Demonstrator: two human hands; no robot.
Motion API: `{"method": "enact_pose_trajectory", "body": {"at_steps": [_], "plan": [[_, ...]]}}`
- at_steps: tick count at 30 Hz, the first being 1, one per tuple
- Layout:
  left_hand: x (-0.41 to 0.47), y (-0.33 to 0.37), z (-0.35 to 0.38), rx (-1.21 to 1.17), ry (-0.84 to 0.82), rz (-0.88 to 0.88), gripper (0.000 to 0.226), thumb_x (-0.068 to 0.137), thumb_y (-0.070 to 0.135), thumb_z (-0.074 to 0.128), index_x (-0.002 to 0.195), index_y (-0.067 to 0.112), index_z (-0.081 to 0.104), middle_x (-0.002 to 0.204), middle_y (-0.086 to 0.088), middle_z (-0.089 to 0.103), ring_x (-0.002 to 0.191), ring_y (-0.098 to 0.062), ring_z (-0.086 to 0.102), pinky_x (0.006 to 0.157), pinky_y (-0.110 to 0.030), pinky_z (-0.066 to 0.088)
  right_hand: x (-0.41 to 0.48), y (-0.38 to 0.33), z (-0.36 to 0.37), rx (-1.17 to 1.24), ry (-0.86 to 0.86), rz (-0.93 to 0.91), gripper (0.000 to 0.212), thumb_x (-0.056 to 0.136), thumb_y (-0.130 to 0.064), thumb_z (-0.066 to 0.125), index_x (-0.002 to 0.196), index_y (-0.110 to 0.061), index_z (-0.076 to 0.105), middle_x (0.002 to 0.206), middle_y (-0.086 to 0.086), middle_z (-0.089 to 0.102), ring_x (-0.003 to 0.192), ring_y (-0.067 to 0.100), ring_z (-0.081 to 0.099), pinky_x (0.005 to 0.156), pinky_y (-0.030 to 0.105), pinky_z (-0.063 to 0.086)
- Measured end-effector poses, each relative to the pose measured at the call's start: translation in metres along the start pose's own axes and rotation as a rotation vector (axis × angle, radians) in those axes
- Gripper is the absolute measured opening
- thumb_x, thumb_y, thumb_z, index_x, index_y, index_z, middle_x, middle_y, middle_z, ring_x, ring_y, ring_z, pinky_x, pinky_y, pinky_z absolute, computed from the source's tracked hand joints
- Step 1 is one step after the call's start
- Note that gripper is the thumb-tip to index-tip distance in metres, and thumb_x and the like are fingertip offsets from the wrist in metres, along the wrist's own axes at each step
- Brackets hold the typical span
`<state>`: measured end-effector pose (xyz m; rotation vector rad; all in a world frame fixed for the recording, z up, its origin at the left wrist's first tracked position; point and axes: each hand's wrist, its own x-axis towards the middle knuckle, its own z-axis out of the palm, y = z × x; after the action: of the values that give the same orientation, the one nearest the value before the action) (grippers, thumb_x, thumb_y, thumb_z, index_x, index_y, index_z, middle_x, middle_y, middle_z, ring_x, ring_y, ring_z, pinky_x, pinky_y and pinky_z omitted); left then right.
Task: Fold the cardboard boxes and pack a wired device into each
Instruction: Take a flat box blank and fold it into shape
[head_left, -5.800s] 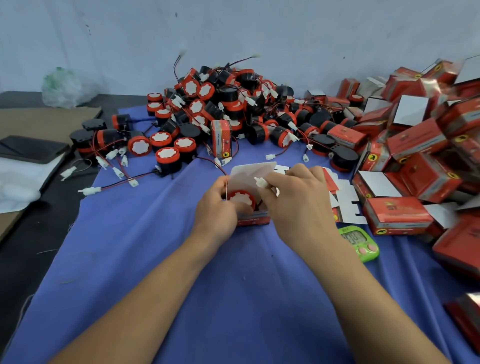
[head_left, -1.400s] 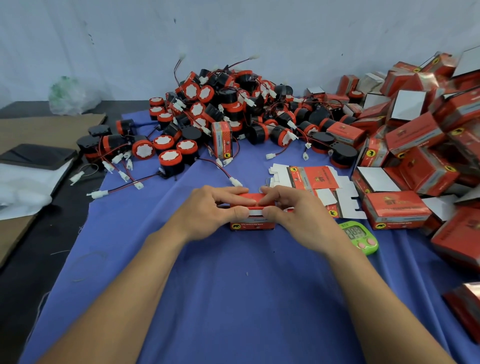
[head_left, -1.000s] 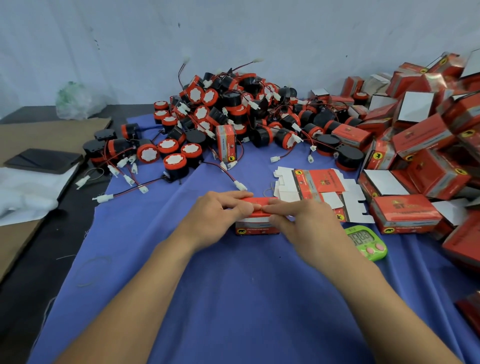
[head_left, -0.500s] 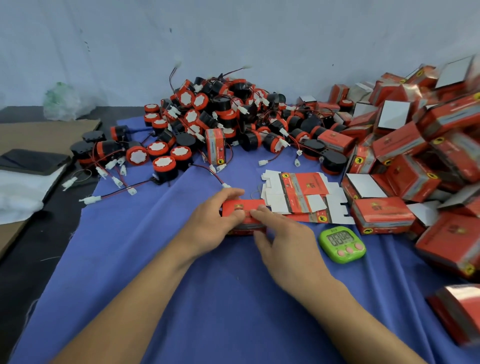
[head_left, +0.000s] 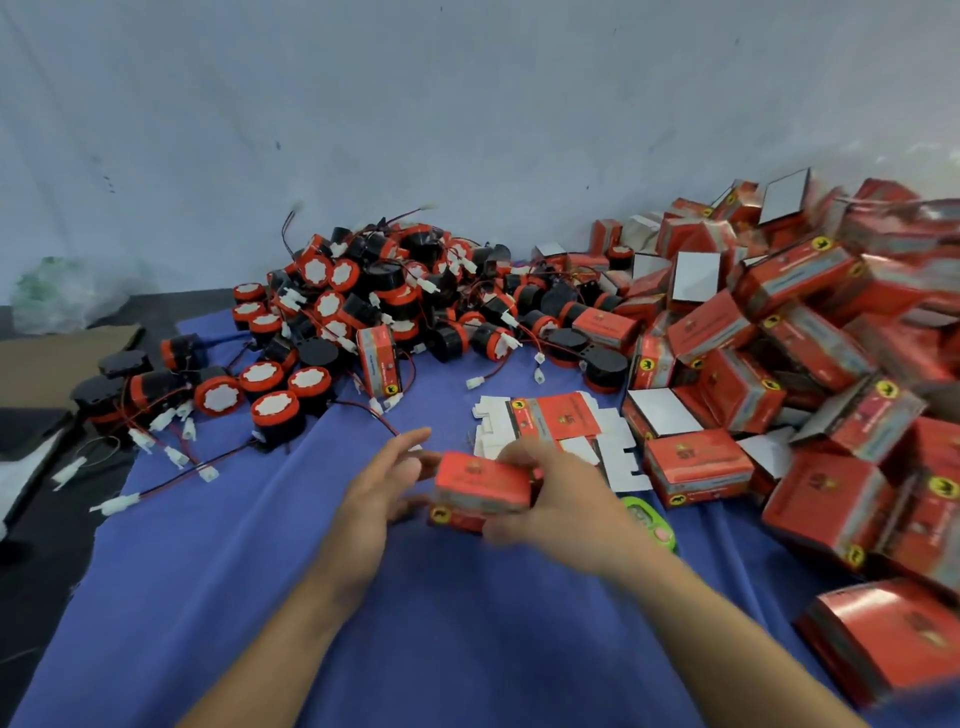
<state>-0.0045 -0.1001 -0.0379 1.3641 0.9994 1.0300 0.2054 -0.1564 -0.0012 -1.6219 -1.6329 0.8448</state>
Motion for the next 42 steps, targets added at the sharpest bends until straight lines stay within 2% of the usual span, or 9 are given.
{"method": "enact_pose_trajectory", "body": {"at_steps": [5, 10, 13, 16, 23, 28, 35, 38, 42], "plan": [[0.003, 0.0, 0.001, 0.004, 0.078, -0.049, 0.032, 0.093, 0.04, 0.063, 0.123, 0.032, 0.068, 0.112, 0.001, 0.076, 0.11, -0.014, 0.071, 0.088, -0.029, 0.056, 0.021, -0.021, -0.106, 1.088, 0.447, -0.023, 0.066, 0.092, -0.027, 0.072, 0.15, -0.014, 0.043, 0.128, 0.011, 0.063, 0.096, 0.02, 0.076, 0.081, 0.036, 0.062], [0.004, -0.002, 0.003, 0.127, 0.107, -0.067, 0.024, 0.101, 0.02, 0.065, 0.119, 0.036, 0.067, 0.105, 0.003, 0.077, 0.098, -0.013, 0.071, 0.084, -0.023, 0.055, 0.035, -0.024, -0.089, 0.225, 0.511, -0.046, 0.078, 0.091, -0.032, 0.071, 0.155, -0.04, 0.028, 0.118, -0.028, 0.063, 0.099, 0.003, 0.07, 0.07, 0.022, 0.056], [0.005, -0.003, 0.001, 0.203, 0.099, -0.089, 0.034, 0.098, 0.006, 0.066, 0.114, 0.035, 0.069, 0.1, 0.005, 0.078, 0.09, -0.006, 0.071, 0.075, -0.014, 0.053, 0.044, -0.007, -0.041, -0.294, 0.27, 0.088, 0.096, 0.091, -0.051, 0.068, 0.163, -0.027, 0.01, 0.152, -0.002, 0.045, 0.14, 0.028, 0.046, 0.101, 0.036, 0.048], [0.004, -0.006, -0.001, 0.252, 0.068, -0.103, 0.034, 0.094, -0.002, 0.067, 0.106, 0.029, 0.074, 0.093, 0.01, 0.079, 0.085, -0.001, 0.071, 0.071, -0.008, 0.05, 0.048, 0.008, 0.002, -0.634, 0.111, 0.256, 0.108, 0.09, -0.069, 0.057, 0.162, -0.007, 0.004, 0.167, 0.017, 0.016, 0.155, 0.035, 0.011, 0.125, 0.045, 0.016], [0.004, -0.003, 0.001, 0.27, 0.084, -0.082, 0.032, 0.093, -0.004, 0.066, 0.104, 0.025, 0.075, 0.09, 0.01, 0.079, 0.085, 0.002, 0.071, 0.072, -0.006, 0.048, 0.042, 0.0, 0.053, -0.965, 0.208, 0.172, 0.036, 0.102, -0.029, 0.042, 0.124, -0.005, 0.058, 0.122, 0.015, 0.065, 0.113, 0.033, 0.059, 0.091, 0.04, 0.041], [0.001, 0.0, 0.002, 0.239, 0.138, -0.044, 0.035, 0.094, -0.003, 0.064, 0.105, 0.029, 0.074, 0.091, 0.01, 0.079, 0.087, -0.004, 0.072, 0.075, -0.014, 0.052, 0.028, -0.011, 0.05, -0.839, 0.317, 0.03, 0.019, 0.09, -0.009, 0.054, 0.089, -0.025, 0.044, 0.093, 0.003, 0.069, 0.073, 0.029, 0.059, 0.05, 0.032, 0.016], [-0.003, 0.002, 0.006, 0.301, 0.22, 0.122, 0.055, 0.09, 0.0, 0.071, 0.123, 0.043, 0.062, 0.112, 0.018, 0.072, 0.106, -0.008, 0.067, 0.082, -0.015, 0.054, 0.012, -0.006, 0.041, -0.369, 0.689, -0.255, 0.03, 0.098, -0.013, 0.049, 0.116, -0.024, 0.071, 0.082, 0.001, 0.073, 0.074, 0.029, 0.062, 0.062, 0.032, 0.043], [-0.009, 0.005, 0.007, 0.454, 0.325, 0.349, 0.076, 0.09, 0.022, 0.081, 0.148, 0.049, 0.038, 0.15, 0.022, 0.046, 0.135, -0.004, 0.049, 0.105, -0.023, 0.045, 0.005, -0.012, 0.037, -0.072, 0.792, -0.429, 0.027, 0.1, -0.012, 0.052, 0.112, -0.017, 0.076, 0.078, -0.023, 0.06, 0.072, 0.0, 0.052, 0.067, 0.003, 0.036], [-0.019, 0.015, 0.008, 0.405, 0.435, 0.458, 0.07, 0.091, 0.058, 0.062, 0.153, 0.049, 0.031, 0.155, 0.026, 0.043, 0.143, -0.005, 0.044, 0.111, -0.018, 0.036, 0.002, -0.008, 0.031, 0.254, 0.727, -0.353, 0.027, 0.102, -0.02, 0.049, 0.109, -0.025, 0.075, 0.079, -0.025, 0.063, 0.072, -0.004, 0.057, 0.066, 0.009, 0.038]]}}
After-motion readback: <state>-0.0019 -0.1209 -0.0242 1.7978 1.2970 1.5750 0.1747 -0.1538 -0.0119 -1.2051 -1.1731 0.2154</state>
